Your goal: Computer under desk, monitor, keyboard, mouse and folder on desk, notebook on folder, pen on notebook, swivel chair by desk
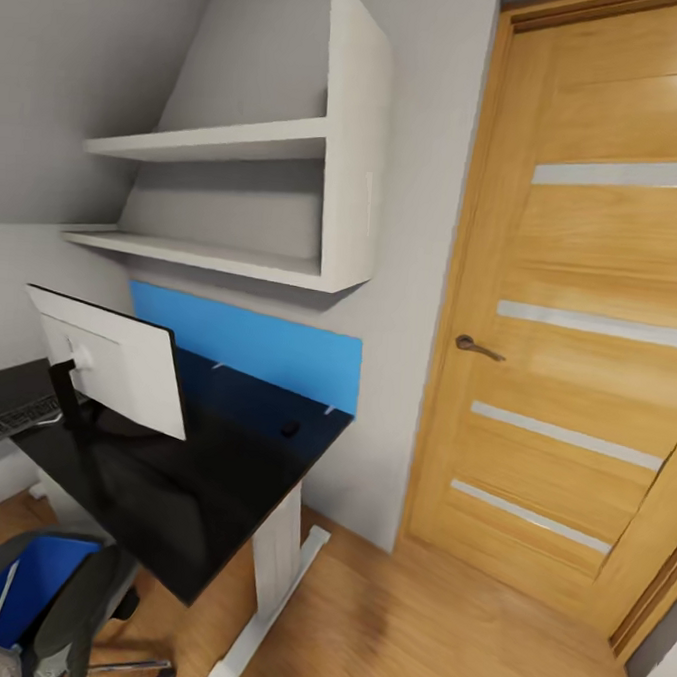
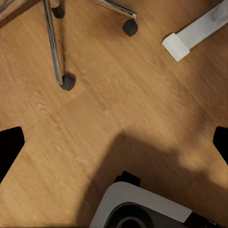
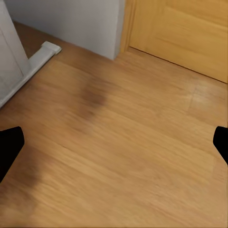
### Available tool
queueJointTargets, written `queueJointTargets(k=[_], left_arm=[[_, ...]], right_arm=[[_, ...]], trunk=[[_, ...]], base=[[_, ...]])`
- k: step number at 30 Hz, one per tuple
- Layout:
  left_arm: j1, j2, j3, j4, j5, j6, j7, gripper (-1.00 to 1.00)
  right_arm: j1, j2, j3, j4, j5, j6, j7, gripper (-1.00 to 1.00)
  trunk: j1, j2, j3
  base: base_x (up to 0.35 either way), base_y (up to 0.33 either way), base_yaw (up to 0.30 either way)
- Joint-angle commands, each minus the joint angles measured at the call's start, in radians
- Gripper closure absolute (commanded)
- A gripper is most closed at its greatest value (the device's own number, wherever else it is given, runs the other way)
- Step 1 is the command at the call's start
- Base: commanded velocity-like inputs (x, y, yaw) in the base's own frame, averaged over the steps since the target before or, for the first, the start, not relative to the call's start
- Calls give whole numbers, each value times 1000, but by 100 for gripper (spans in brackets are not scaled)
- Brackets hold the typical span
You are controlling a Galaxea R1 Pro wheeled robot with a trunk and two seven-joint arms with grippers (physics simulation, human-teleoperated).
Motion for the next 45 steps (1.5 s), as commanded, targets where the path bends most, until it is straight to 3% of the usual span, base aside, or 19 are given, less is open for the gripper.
queueJointTargets(k=[1, 5, 10, 14, 31, 35, 45], left_arm=[[-1, 0, 8, 1, -5, -3, -1, -100], [-1, 0, 9, 1, -5, -3, -1, -100], [-1, 0, 9, 1, -5, -3, -2, -100], [-1, 0, 9, 1, -5, -3, -1, -100], [-1, 1, 9, 1, -3, -3, -1, -100], [-1, 1, 9, 1, -3, -3, -1, -100], [-1, 0, 9, 1, -3, -3, -1, -100]], right_arm=[[-1, 0, -4, 1, 11, -1, -7, -100], [-1, 0, -4, 1, 16, -1, -7, -100], [-1, -1, -5, 1, 63, -2, -8, -100], [-1, -1, -5, 1, 71, -2, -8, -100], [-1, -4, -5, 1, 74, 7, -8, -100], [-1, -4, -7, 0, 73, 77, -9, -100], [-1, -4, -7, -1, 72, 113, -10, -100]], trunk=[[0, -1, -1], [0, -1, -1], [0, -1, -1], [0, -1, -1], [0, -1, -7], [0, -1, -9], [0, -1, -14]], base=[[0, 0, 270], [0, 0, 271], [0, 0, 271], [0, 0, 272], [0, 0, 271], [-121, -28, 271], [-231, -91, 271]])
